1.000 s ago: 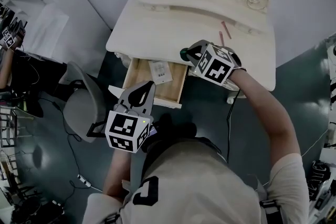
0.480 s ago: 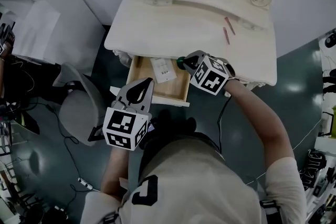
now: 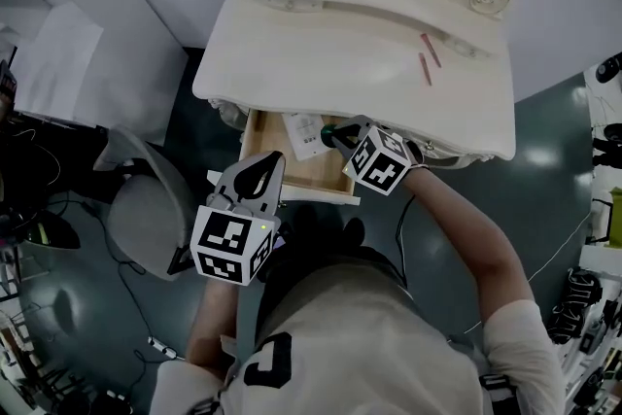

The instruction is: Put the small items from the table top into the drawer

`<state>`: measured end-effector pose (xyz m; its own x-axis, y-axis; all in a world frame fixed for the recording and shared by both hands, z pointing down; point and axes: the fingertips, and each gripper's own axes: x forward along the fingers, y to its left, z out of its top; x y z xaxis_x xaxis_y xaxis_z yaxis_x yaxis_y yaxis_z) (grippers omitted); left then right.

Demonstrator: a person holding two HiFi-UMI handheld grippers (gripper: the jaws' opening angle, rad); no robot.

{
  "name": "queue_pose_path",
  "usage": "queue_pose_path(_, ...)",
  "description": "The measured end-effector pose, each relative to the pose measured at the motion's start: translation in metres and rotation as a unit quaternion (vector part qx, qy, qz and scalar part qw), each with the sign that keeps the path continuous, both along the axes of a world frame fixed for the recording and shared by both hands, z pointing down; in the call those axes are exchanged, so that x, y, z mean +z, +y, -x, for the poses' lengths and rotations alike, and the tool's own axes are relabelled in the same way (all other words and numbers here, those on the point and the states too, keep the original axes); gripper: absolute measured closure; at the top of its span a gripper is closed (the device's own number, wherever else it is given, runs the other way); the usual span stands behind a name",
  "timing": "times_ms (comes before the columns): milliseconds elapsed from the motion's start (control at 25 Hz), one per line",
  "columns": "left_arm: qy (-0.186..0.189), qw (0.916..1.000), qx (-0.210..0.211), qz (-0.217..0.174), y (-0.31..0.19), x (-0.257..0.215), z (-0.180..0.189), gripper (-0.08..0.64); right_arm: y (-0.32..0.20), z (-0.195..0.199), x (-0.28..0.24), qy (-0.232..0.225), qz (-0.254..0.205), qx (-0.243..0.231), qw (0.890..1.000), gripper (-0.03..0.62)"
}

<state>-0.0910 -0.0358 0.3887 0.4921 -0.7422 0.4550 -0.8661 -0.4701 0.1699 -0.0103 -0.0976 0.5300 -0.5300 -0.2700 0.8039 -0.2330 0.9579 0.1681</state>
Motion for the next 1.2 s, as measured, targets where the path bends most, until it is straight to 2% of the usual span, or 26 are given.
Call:
queue_pose_path(520, -0.006, 0.9995, 0.011, 0.029, -0.021, 0.022, 0.019, 0.503, 0.007, 0.020, 0.057, 0.010, 0.044, 0.028, 0.999, 0.565)
queue_pose_path(920, 0.007, 0.9979, 0.000, 0.064, -0.026, 0.047, 0.037, 0.503, 0.010, 0.025, 0.098, 0.049, 0.056, 0.026, 0.997, 0.565)
queue_pose_path(1200, 0.011, 0.9969, 0.003, 0.078, -0.028, 0.058, 0.035, 0.503, 0.019, 0.028, 0.125, 0.069, 0.062, 0.023, 0.995, 0.565)
